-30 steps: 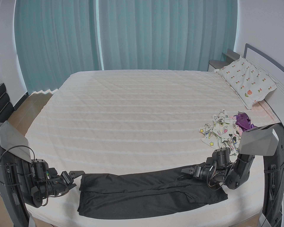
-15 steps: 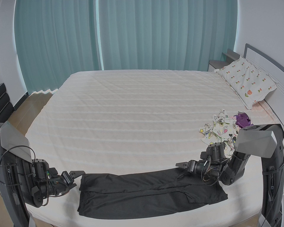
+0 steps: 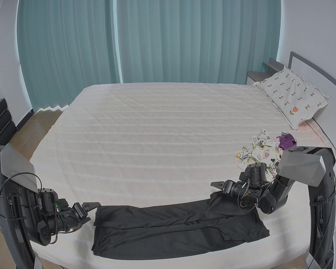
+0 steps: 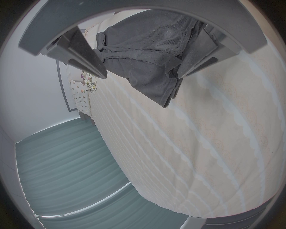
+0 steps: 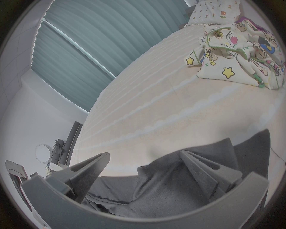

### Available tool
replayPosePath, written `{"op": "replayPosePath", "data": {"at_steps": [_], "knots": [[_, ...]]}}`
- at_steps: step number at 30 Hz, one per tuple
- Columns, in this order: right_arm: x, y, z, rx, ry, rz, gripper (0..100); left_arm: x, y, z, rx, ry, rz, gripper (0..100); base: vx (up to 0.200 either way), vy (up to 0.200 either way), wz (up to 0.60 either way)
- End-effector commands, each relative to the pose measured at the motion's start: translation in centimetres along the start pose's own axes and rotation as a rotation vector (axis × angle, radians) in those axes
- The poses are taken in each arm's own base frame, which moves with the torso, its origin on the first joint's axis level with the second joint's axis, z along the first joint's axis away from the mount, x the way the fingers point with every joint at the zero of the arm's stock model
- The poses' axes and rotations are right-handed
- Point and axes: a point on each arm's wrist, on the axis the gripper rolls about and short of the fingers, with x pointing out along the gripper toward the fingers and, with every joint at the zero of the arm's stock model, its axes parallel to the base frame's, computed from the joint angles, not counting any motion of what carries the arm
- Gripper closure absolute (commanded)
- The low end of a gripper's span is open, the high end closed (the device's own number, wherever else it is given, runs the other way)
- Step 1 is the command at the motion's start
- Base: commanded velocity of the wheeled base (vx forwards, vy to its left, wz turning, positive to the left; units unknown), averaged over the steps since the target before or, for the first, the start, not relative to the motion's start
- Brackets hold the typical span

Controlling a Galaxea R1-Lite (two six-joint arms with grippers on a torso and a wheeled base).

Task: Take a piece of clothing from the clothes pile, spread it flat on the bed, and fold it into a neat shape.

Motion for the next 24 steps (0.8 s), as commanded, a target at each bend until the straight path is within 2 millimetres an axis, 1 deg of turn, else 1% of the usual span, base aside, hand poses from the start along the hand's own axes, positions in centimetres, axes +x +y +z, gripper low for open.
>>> {"op": "replayPosePath", "data": {"at_steps": [1, 6, 7, 9, 13, 14, 15, 16, 17, 18, 24], "knots": [[-0.7, 0.1, 0.3, 0.002, -0.005, -0.002, 0, 0.0, -0.1, 0.1, 0.006, -0.009, -0.008, 0, 0.000, 0.000, 0.00], [-2.5, -0.4, 1.8, 0.017, -0.046, -0.020, 0, 0.1, 0.0, 0.1, 0.007, -0.008, -0.007, 0, 0.000, 0.000, 0.00], [-2.6, -0.4, 1.8, 0.019, -0.046, -0.021, 0, 0.1, 0.0, 0.1, 0.007, -0.008, -0.007, 0, 0.000, 0.000, 0.00], [-3.7, -1.1, 2.2, 0.032, -0.050, -0.041, 0, 0.1, 0.0, 0.1, 0.006, -0.007, -0.006, 0, 0.000, 0.000, 0.00], [-4.9, -2.8, 1.0, 0.012, -0.005, -0.098, 0, 0.1, 0.0, 0.1, 0.006, -0.007, -0.006, 0, 0.000, 0.000, 0.00], [-5.0, -2.9, 0.9, 0.010, 0.000, -0.101, 0, 0.1, 0.0, 0.1, 0.006, -0.007, -0.006, 0, 0.000, 0.000, 0.00], [-5.3, -3.6, 0.2, -0.001, 0.028, -0.122, 0, 0.1, 0.0, 0.1, 0.006, -0.007, -0.006, 0, 0.000, 0.000, 0.00], [-5.5, -3.9, 0.0, -0.007, 0.038, -0.132, 0, 0.1, 0.0, 0.1, 0.006, -0.007, -0.006, 0, 0.000, 0.000, 0.00], [-5.5, -3.9, 0.0, -0.007, 0.038, -0.132, 0, 0.1, 0.0, 0.1, 0.006, -0.007, -0.006, 0, 0.000, 0.000, 0.00], [-5.6, -4.3, -0.3, -0.015, 0.050, -0.145, 0, 0.1, 0.0, 0.1, 0.006, -0.007, -0.006, 0, 0.000, 0.000, 0.00], [-5.8, -4.8, -1.1, -0.022, 0.081, -0.163, 0, 0.1, 0.0, 0.1, 0.007, -0.008, -0.007, 0, 0.000, 0.000, 0.00]]}}
